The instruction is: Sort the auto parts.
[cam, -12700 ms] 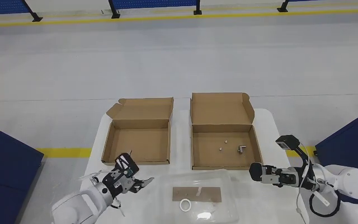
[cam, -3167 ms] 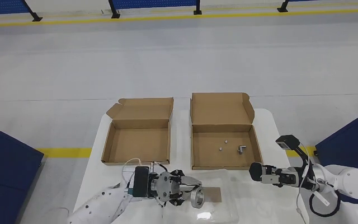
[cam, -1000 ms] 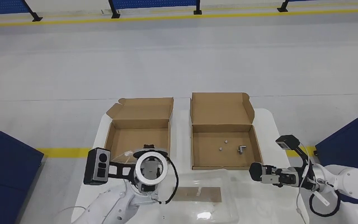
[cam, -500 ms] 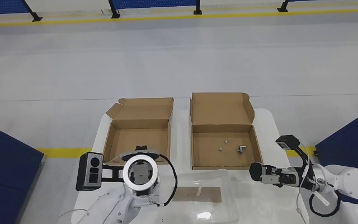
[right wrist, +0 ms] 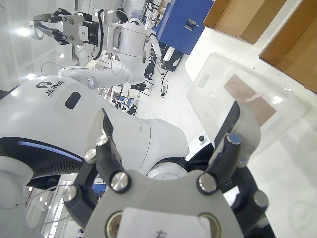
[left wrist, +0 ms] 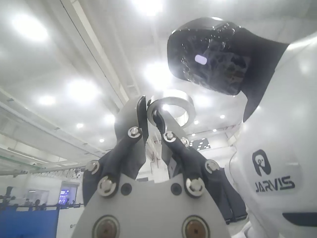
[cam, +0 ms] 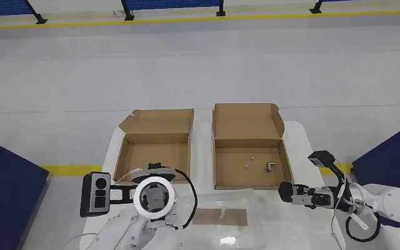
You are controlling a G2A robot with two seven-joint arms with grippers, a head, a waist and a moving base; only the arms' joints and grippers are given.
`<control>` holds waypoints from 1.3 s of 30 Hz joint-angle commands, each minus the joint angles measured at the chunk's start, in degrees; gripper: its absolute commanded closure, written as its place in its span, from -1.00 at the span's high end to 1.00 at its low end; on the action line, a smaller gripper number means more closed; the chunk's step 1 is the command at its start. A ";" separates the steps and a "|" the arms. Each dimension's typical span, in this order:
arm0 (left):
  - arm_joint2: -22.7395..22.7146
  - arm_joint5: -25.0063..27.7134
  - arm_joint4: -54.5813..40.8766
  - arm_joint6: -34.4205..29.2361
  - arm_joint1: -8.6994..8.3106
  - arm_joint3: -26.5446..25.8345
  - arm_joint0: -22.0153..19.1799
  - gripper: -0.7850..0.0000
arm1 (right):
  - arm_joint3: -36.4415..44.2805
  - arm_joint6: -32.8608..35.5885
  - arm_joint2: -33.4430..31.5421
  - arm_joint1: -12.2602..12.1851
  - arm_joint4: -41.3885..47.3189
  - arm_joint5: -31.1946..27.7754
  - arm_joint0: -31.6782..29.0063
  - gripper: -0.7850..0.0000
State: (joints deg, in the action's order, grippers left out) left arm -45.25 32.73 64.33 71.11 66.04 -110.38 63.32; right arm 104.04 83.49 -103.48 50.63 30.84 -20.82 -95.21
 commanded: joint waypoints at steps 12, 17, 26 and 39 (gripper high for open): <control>-1.62 -0.20 1.93 -1.10 1.12 -0.94 1.68 -1.00 | 0.00 0.00 0.00 0.00 0.00 0.00 0.00 1.00; -1.88 0.14 -1.75 0.31 1.93 -2.26 1.55 -1.00 | 0.00 0.00 0.00 0.00 0.00 0.00 0.00 1.00; -2.69 0.42 -4.05 0.03 3.06 -3.33 1.51 -1.00 | 0.00 0.00 0.00 0.00 0.00 0.00 0.00 1.00; -5.48 -2.85 5.54 -5.60 3.69 -1.93 3.02 -1.00 | 0.00 0.00 0.00 0.00 0.00 0.00 0.00 1.00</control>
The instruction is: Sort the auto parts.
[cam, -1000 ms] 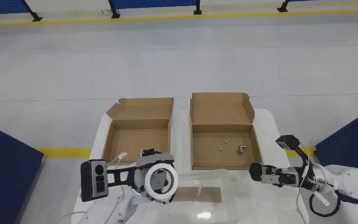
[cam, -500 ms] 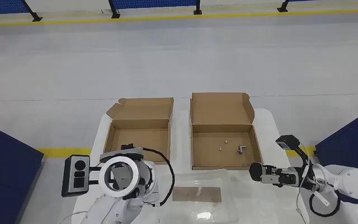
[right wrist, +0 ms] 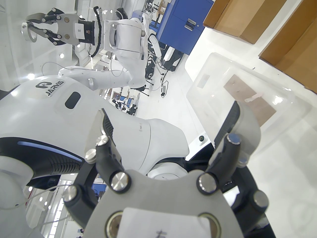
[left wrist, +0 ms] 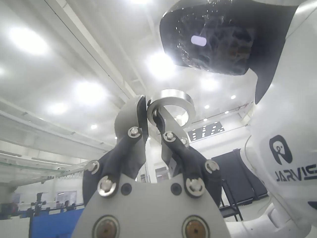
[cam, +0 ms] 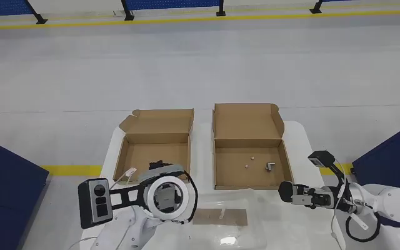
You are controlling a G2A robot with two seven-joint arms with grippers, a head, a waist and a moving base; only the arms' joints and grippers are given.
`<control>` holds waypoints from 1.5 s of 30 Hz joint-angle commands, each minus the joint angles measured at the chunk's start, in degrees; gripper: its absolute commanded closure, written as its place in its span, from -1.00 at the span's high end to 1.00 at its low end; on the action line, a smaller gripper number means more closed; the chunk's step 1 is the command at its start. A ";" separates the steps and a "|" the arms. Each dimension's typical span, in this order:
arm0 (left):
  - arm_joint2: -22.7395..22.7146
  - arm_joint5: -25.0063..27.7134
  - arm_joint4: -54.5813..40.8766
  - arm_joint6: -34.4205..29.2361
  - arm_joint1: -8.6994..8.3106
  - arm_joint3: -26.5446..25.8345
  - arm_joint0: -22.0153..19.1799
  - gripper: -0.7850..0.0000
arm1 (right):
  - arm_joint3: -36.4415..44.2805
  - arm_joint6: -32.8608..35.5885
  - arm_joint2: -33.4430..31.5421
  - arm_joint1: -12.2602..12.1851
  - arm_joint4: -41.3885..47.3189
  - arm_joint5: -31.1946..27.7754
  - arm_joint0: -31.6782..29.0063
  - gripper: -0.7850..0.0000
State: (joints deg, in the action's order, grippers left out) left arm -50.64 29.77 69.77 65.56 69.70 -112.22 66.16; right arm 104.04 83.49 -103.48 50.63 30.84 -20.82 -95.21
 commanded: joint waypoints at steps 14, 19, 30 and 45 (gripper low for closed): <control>-0.93 1.26 -2.92 0.14 0.82 -0.84 1.20 -1.00 | 0.00 0.00 0.00 0.00 0.00 0.00 0.00 1.00; -0.93 1.26 -2.92 0.14 0.82 -0.84 1.20 -1.00 | 0.00 0.00 0.00 0.00 0.00 0.00 0.00 1.00; -5.51 1.53 0.97 -8.45 0.12 2.81 5.09 -1.00 | 0.00 0.00 0.00 0.00 0.00 0.00 0.00 1.00; -9.03 2.86 6.15 -9.54 -0.70 11.91 9.63 -1.00 | 0.00 0.00 0.00 0.00 0.00 0.00 0.00 1.00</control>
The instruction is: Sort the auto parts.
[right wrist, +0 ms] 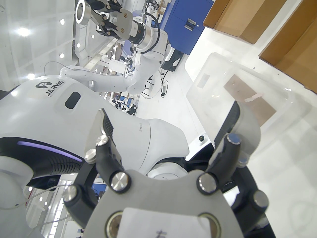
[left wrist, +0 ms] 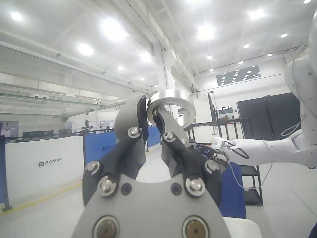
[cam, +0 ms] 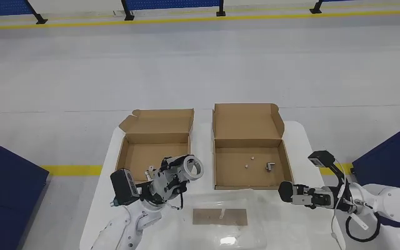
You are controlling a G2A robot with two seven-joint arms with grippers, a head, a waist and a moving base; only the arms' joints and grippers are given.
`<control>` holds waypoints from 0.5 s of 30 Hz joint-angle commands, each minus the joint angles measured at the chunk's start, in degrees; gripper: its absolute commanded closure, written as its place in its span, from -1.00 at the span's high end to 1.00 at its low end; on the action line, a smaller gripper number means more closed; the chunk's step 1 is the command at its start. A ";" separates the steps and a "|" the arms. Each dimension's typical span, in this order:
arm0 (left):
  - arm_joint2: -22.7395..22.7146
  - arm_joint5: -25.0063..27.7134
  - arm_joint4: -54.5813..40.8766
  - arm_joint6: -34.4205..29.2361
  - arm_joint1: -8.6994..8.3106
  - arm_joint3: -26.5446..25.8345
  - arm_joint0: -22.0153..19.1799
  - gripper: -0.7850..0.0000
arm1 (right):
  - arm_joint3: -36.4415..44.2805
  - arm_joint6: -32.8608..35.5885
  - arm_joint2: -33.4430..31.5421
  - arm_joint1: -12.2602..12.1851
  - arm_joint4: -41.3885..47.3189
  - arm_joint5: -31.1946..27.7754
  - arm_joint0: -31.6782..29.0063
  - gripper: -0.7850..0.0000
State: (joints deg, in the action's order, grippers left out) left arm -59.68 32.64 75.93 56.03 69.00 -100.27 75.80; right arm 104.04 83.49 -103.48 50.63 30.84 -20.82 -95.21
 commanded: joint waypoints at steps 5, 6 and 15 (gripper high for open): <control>-0.01 -0.15 -0.02 -0.31 0.00 -0.13 0.04 -1.00 | 0.00 0.00 0.00 0.00 0.00 0.00 0.00 1.00; -0.11 -0.44 0.37 -1.64 -0.03 -0.09 0.14 -1.00 | 0.00 0.00 0.00 0.00 0.00 0.00 0.00 1.00; -3.31 -1.60 1.25 -12.58 -0.59 4.20 1.00 -1.00 | 0.00 0.00 0.00 0.00 0.00 0.00 0.00 1.00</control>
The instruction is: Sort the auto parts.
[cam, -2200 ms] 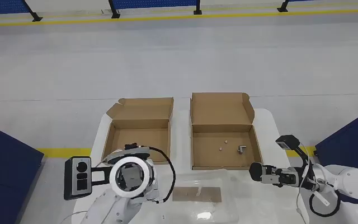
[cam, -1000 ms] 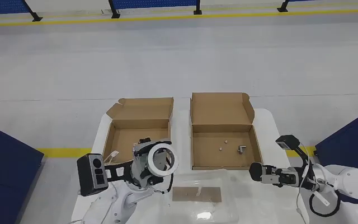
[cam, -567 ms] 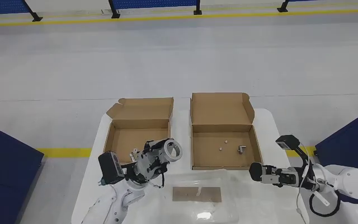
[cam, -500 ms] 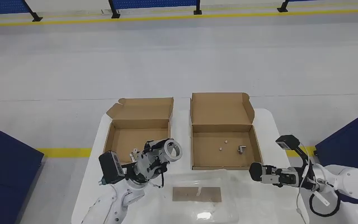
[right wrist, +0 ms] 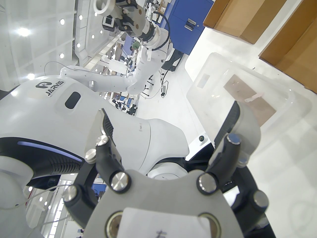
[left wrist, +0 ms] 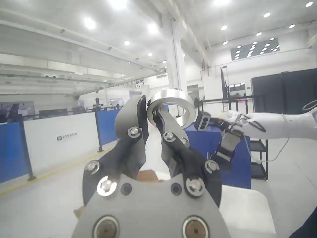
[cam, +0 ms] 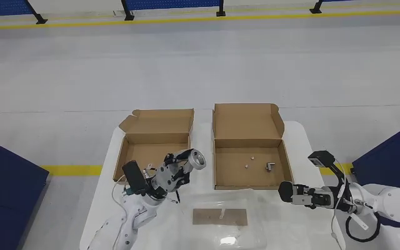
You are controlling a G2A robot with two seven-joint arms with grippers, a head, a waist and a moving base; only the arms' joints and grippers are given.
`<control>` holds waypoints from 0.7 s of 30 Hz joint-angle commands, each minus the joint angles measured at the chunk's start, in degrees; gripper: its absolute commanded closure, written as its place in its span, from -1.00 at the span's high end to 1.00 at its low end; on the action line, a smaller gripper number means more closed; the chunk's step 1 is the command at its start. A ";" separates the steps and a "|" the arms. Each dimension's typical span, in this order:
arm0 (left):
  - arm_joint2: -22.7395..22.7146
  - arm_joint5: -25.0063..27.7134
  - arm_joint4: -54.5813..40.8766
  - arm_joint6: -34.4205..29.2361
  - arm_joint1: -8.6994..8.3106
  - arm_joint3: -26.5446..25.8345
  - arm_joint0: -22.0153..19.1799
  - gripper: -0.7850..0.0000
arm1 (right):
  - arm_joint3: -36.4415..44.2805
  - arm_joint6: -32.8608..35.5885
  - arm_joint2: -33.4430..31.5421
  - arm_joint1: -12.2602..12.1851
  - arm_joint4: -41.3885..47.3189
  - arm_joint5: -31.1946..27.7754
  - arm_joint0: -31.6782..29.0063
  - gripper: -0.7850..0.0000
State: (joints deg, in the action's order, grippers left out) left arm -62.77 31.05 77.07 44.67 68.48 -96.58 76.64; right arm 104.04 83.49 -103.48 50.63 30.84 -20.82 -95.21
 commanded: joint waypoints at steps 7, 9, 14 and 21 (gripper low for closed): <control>-2.98 -1.80 -0.37 -8.91 -0.53 1.87 1.97 -1.00 | 0.00 0.00 0.00 0.00 0.00 0.00 0.00 1.00; -3.62 -1.61 -0.86 -10.11 -0.67 1.46 2.76 -1.00 | 0.00 0.00 0.00 0.00 0.00 0.00 0.00 1.00; -3.60 -0.73 -0.87 -11.20 -0.75 1.46 3.06 -1.00 | 0.00 0.00 0.00 0.00 0.00 0.00 0.00 1.00; -3.58 -0.99 -1.16 -11.62 -0.72 1.21 3.07 -1.00 | 0.00 0.00 0.00 0.00 0.00 0.00 0.00 1.00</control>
State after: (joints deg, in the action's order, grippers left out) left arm -66.37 30.27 76.15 33.41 67.73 -95.17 79.70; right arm 104.04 83.49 -103.48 50.63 30.84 -20.82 -95.21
